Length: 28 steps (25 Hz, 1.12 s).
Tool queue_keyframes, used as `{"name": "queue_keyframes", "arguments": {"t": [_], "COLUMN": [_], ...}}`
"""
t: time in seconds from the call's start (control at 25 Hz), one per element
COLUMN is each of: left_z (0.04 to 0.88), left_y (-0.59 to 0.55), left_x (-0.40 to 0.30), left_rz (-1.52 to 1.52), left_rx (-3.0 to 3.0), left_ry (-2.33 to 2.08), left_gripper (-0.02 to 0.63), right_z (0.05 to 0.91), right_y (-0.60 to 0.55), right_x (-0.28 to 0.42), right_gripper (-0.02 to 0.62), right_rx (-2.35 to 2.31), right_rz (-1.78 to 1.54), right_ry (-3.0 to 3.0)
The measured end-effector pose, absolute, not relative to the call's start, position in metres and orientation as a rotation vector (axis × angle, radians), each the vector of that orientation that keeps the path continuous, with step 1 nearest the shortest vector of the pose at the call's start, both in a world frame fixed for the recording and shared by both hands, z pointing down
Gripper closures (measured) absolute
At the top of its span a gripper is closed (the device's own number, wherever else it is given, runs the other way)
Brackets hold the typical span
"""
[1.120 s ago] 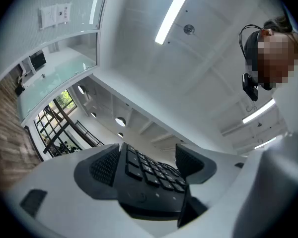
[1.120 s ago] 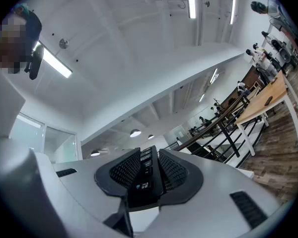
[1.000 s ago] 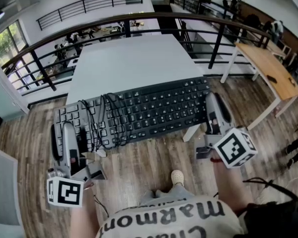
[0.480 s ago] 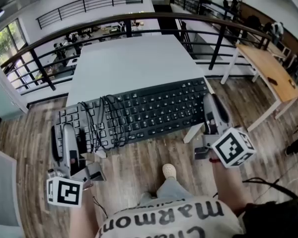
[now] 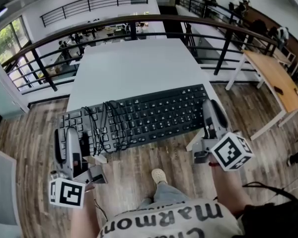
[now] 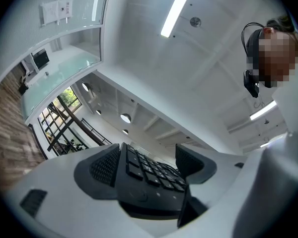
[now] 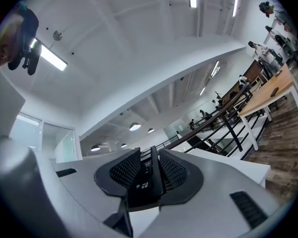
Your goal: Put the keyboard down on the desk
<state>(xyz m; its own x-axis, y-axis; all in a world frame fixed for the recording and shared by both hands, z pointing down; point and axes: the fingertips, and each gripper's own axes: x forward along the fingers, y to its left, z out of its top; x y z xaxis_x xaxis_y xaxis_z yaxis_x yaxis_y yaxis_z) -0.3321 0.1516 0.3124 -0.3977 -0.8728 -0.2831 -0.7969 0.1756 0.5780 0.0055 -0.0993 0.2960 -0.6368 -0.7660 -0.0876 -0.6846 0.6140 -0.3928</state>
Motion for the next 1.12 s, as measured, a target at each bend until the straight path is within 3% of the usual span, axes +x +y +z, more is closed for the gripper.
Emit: {"name": "queue_keyframes", "arguments": {"t": [1.12], "left_z": [0.311], "left_y": [0.151], "left_x": [-0.331], "left_rz": [-1.061], "left_rx": [1.720], "left_ry": [-2.314], "left_gripper": [0.261], "right_z": [0.300], "right_y": [-0.099], "right_x": [0.007], "right_gripper": [0.462], "right_rx": [-1.150], "right_rz": [-0.477], "right_ry": [2.530]}}
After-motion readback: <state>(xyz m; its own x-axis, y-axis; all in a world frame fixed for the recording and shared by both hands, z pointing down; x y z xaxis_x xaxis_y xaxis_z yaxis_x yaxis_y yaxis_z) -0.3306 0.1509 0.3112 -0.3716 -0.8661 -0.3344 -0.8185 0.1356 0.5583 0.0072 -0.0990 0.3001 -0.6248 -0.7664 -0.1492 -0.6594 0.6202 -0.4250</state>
